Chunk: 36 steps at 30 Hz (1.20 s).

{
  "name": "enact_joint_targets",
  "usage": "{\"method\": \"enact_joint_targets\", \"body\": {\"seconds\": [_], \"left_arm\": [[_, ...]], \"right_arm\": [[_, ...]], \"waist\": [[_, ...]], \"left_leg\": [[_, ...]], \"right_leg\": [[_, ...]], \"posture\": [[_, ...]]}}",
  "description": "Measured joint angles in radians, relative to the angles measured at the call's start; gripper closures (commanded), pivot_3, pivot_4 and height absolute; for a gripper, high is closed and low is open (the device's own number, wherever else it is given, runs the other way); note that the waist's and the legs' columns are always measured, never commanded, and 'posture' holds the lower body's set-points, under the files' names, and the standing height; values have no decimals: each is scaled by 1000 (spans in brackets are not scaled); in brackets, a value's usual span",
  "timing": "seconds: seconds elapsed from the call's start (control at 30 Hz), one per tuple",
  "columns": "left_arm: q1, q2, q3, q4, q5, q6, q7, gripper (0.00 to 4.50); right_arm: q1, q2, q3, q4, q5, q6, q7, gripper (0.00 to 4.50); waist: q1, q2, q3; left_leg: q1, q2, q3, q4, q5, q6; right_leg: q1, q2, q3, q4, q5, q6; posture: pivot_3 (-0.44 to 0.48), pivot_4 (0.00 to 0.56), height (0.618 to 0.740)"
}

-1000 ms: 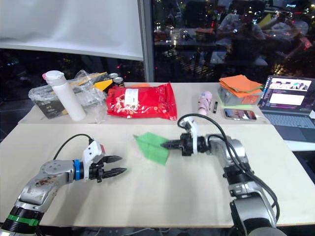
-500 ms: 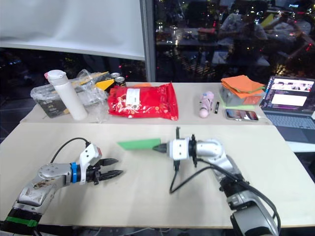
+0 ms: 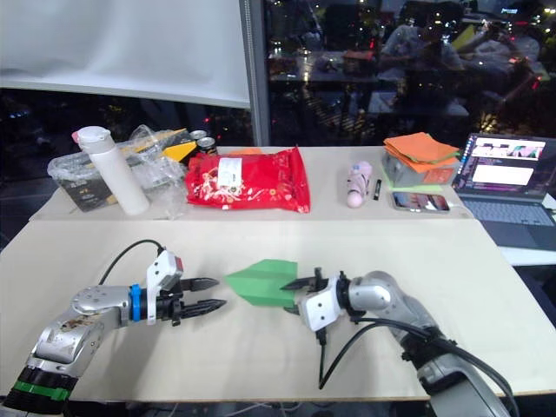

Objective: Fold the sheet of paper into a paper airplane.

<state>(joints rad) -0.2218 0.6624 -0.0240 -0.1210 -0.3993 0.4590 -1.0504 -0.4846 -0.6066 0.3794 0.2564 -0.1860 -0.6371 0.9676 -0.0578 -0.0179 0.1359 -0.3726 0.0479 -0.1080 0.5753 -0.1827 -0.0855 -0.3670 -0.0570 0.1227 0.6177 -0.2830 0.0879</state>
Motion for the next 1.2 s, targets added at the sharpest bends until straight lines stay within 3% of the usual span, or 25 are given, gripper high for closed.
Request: {"method": "enact_joint_targets", "body": {"seconds": [0.03,0.13,0.17,0.33,0.4,0.87,1.03,1.2], "left_arm": [[-3,-4,-2,0,0,3,0,1651],[-28,-46,-20,4,0,17,12,2399],[-43,-64,-30,8,0,25,18,2777],[-82,-119,-66,47,21,28,65,4426],[-85,-134,-89,57,38,29,81,4500],[-32,-195,-188,71,108,26,156,4500],[-6,-197,-194,46,111,23,170,4500],[6,-201,-197,37,115,23,179,4500]], "right_arm": [[20,-25,-1,-64,42,59,36,1887],[39,-76,-27,-192,143,213,95,1860],[33,-83,-45,-213,169,255,101,2373],[-21,-78,-91,-210,192,386,91,4029],[-44,-53,-92,-181,186,417,71,4478],[-214,133,3,161,29,485,-8,4478],[-226,139,7,158,32,489,50,4478],[-153,101,7,21,52,544,133,4478]], "waist": [[1,0,0],[5,0,0],[6,0,0],[4,0,0],[4,0,0],[11,0,0],[11,0,-1],[12,1,-1]], "left_leg": [[0,0,0,0,0,0],[0,0,0,1,0,0],[0,0,0,2,0,0],[0,0,0,2,0,0],[0,0,0,2,0,0],[0,0,0,2,0,0],[0,0,0,1,0,0],[1,0,0,2,0,0]], "right_leg": [[0,0,0,0,0,0],[0,0,0,0,0,0],[0,0,0,0,0,0],[0,0,0,0,0,0],[0,0,0,0,0,0],[0,0,0,0,3,-4],[0,0,0,0,2,-3],[1,0,0,0,0,0]], "posture": [[0,150,732],[0,150,732],[0,150,732],[0,150,732],[0,150,732],[0,150,732],[0,150,732],[0,150,732]]}}
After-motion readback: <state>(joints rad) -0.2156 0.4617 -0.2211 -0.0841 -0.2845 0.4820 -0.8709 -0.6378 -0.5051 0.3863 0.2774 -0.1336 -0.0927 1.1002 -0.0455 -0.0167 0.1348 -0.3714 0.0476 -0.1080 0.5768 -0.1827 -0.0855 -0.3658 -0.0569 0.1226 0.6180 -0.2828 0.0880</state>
